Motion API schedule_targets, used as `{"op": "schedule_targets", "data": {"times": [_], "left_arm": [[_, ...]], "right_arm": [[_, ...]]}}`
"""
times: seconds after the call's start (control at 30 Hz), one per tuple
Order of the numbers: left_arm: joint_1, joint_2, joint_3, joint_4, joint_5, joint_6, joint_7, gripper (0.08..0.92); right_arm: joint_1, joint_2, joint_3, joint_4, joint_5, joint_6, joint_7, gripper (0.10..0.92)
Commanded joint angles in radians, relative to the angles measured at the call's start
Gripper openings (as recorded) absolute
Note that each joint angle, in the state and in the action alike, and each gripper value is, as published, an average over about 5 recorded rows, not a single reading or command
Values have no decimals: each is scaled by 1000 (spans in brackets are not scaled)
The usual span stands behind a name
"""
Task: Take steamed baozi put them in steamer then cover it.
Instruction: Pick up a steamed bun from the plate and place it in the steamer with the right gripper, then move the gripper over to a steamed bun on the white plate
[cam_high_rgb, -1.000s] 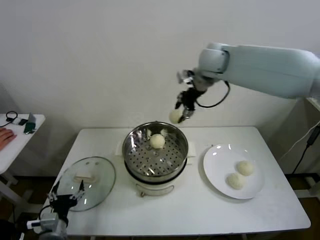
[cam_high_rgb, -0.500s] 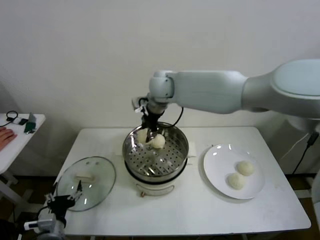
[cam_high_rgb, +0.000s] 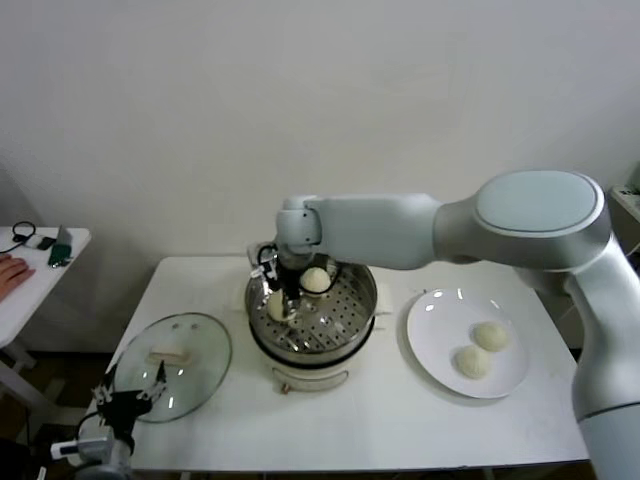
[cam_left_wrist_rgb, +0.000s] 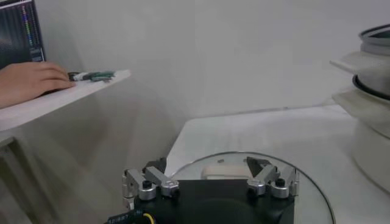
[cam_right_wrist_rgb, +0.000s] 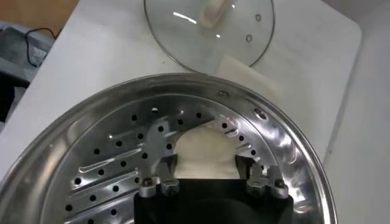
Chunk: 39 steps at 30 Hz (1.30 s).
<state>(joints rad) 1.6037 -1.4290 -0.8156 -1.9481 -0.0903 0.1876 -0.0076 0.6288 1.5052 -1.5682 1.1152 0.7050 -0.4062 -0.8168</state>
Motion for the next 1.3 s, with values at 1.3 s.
{"op": "schedule_targets", "data": {"times": [1.3], "left_arm": [[24, -23, -27, -26, 4, -3, -3, 823]], "right_arm": [[-139, -939, -92, 298, -362, 161, -95, 823]]}}
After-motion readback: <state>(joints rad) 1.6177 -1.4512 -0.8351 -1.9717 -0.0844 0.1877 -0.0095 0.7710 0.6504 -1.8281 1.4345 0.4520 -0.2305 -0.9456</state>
